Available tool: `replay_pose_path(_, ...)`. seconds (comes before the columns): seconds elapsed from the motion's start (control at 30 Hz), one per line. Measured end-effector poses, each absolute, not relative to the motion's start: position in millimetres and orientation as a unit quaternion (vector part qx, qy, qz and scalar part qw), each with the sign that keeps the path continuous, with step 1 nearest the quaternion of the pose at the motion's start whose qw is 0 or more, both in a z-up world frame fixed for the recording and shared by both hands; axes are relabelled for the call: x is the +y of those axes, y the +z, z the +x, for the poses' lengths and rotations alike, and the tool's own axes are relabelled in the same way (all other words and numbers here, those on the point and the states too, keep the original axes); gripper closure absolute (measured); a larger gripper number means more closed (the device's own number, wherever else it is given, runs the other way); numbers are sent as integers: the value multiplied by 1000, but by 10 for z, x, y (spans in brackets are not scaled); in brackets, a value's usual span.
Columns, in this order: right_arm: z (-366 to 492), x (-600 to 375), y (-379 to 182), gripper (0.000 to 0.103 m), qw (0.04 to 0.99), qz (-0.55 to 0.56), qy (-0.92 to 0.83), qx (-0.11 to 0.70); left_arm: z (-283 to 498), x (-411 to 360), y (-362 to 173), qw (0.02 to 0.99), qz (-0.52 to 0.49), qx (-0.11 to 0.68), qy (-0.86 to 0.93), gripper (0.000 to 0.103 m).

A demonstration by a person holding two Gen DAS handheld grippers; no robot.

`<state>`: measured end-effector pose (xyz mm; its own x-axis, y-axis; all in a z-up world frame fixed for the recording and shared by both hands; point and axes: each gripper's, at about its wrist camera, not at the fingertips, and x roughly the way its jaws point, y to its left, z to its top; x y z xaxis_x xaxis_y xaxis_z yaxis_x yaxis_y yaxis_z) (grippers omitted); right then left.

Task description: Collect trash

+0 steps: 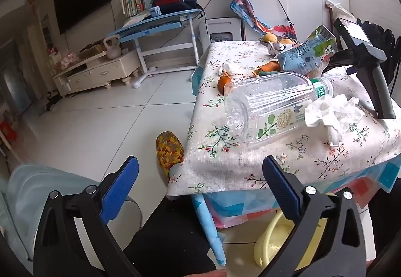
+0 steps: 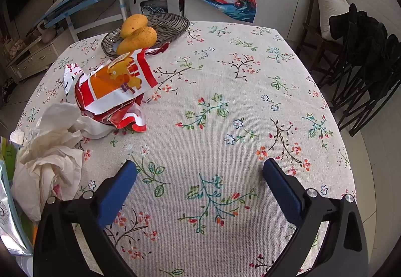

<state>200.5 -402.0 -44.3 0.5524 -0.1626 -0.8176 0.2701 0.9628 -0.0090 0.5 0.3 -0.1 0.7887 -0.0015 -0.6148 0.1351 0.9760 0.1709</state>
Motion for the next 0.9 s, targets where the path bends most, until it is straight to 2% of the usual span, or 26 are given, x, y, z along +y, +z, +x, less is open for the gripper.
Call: replay_pose_path(0.9, 2008, -4003, -447, 7, 877, 71, -137, 454, 99, -153, -19, 939, 92, 325, -62, 7)
